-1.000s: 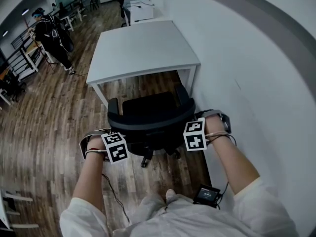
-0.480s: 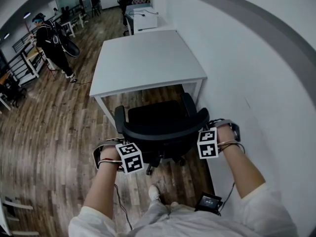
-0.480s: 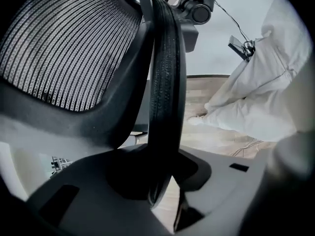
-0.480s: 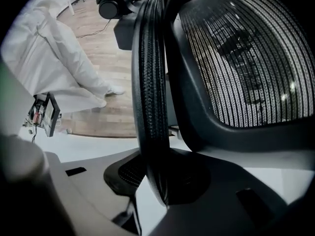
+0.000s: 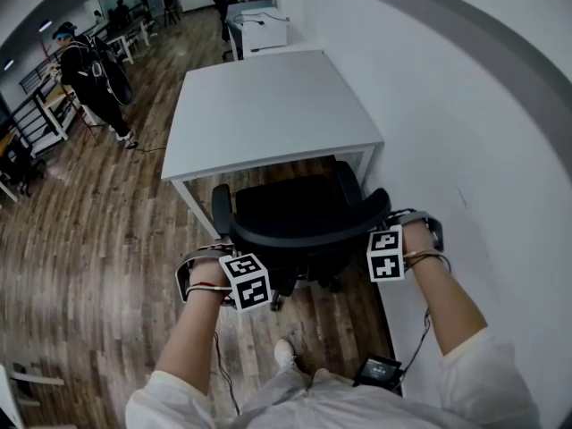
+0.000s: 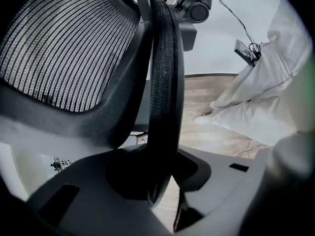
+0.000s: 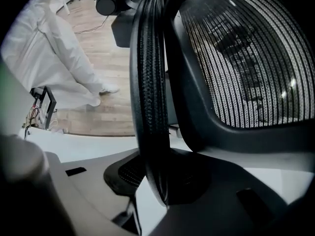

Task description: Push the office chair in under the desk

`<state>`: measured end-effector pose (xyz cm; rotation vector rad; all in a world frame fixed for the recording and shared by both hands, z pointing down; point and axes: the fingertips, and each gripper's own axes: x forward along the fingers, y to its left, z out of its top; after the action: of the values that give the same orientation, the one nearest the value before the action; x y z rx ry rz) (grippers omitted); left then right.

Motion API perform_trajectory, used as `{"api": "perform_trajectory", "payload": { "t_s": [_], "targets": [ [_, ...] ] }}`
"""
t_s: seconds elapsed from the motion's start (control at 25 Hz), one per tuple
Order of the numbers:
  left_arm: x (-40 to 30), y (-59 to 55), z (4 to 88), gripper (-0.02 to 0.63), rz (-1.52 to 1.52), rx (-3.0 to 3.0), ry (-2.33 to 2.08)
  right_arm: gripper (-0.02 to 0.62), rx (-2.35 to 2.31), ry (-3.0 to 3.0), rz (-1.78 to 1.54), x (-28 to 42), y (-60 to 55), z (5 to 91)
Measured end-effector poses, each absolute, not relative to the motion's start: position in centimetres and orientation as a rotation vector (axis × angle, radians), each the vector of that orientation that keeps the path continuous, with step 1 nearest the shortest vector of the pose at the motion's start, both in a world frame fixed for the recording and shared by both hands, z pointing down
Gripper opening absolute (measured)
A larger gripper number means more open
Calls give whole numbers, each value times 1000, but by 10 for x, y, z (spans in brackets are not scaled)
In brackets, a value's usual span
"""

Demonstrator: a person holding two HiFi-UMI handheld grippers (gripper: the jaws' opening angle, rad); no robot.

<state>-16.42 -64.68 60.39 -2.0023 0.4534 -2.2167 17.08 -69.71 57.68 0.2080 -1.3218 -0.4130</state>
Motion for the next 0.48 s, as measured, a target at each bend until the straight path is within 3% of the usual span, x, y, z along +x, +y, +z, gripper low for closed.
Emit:
{"api": "perform_trajectory", "payload": {
  "t_s": [0.48],
  "targets": [
    [-180, -694, 607, 103, -2192, -1997, 403, 126, 230, -1296, -372, 157, -732, 578]
  ]
}}
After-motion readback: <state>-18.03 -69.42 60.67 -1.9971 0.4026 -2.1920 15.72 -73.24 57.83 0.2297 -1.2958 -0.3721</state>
